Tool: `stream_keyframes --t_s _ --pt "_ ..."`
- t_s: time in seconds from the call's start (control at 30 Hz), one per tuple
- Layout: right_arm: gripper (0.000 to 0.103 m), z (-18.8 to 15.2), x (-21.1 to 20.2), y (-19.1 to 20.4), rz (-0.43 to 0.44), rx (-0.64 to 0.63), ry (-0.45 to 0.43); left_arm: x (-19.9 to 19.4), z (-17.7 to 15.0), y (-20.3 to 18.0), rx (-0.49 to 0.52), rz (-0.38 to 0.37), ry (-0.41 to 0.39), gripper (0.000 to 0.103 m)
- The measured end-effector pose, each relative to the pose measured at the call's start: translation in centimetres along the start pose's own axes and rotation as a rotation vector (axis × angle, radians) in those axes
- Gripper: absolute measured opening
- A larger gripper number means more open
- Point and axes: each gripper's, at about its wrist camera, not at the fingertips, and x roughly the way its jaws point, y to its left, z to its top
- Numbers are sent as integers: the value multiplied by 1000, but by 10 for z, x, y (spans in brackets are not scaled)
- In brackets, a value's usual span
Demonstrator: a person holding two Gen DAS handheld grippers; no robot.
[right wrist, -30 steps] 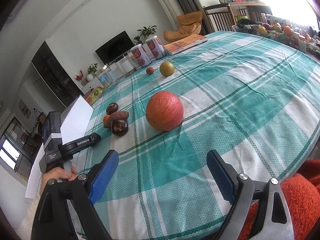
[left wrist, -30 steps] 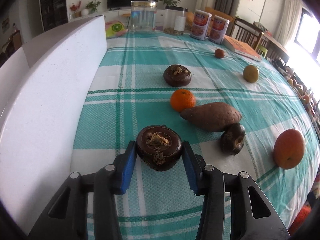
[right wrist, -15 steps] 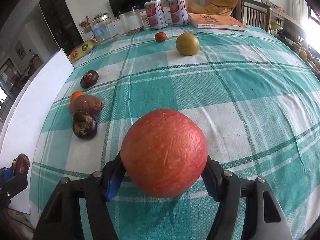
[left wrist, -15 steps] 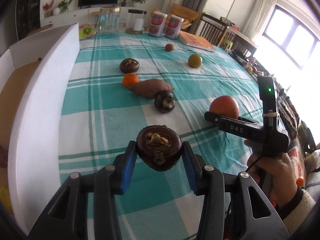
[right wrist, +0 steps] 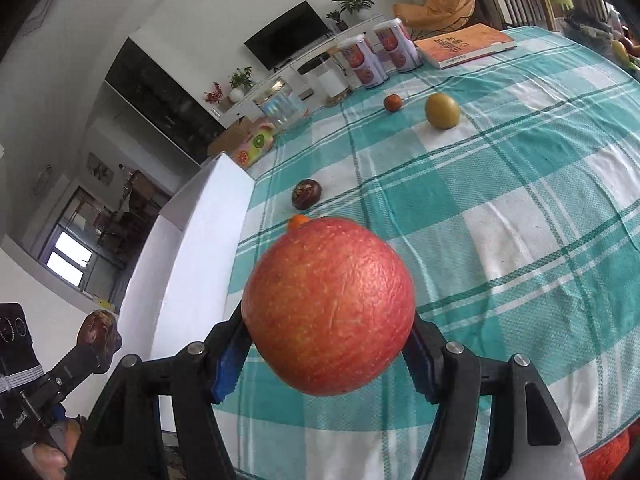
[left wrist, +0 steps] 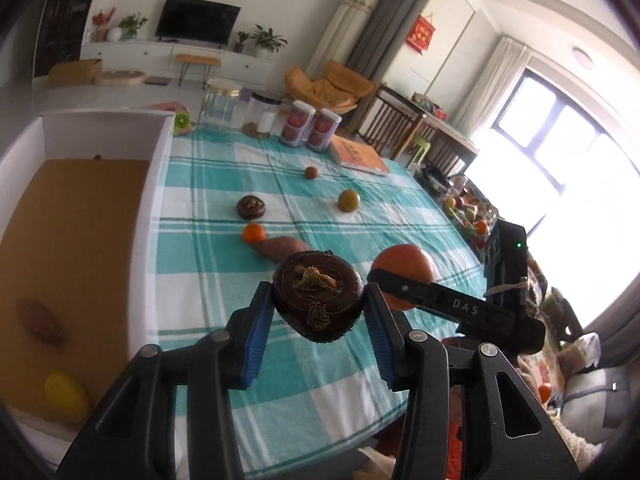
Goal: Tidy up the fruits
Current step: 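Carry the dark fruit and red apple into the white box and open both tools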
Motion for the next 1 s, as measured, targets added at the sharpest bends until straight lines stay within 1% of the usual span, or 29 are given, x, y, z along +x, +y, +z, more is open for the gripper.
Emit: stream_keyframes --t_s 0.03,0.1,0.2,0.27,0.33,0.4,0.47,0.53,0.63,0.7,0.73,0.77,0.8,0.87,0.93,1.0 --pt "67 -1 5 22 42 -25 14 -11 4 11 -8 30 -25 47" --pt "67 -4 21 66 127 -75 59 -31 9 37 -23 122 -69 47" --pt "67 -19 55 130 222 -164 156 -48 10 89 -94 269 -94 47" --pt "67 -34 81 167 250 -232 221 -54 5 125 -146 372 -92 47" --pt "67 -52 106 199 251 -314 276 -57 -3 157 -185 471 -83 47" --pt "67 -69 129 224 241 -394 324 -58 -13 184 -230 531 -65 47" --pt "67 -84 150 242 219 -458 366 -57 -24 203 -270 571 -47 47" --pt "67 -95 168 253 186 -516 389 -54 -33 214 -291 598 -35 47" --pt "68 -107 188 267 133 -595 394 -45 -41 222 -302 623 -14 47" --pt "68 -112 197 274 91 -654 380 -38 -44 225 -312 631 6 49" --pt "68 -113 200 276 83 -663 381 -36 -45 224 -302 644 9 49" --pt "68 -113 202 276 77 -661 383 -35 -45 222 -289 653 7 52" --pt "68 -111 203 275 72 -655 381 -36 -44 221 -286 651 5 63" --pt "69 -110 200 272 74 -657 363 -38 -42 218 -290 637 -19 78" --pt "73 -101 187 264 74 -652 307 -42 -40 216 -294 624 -43 80" --pt "80 -91 170 256 88 -628 252 -46 -38 212 -306 604 -63 80"
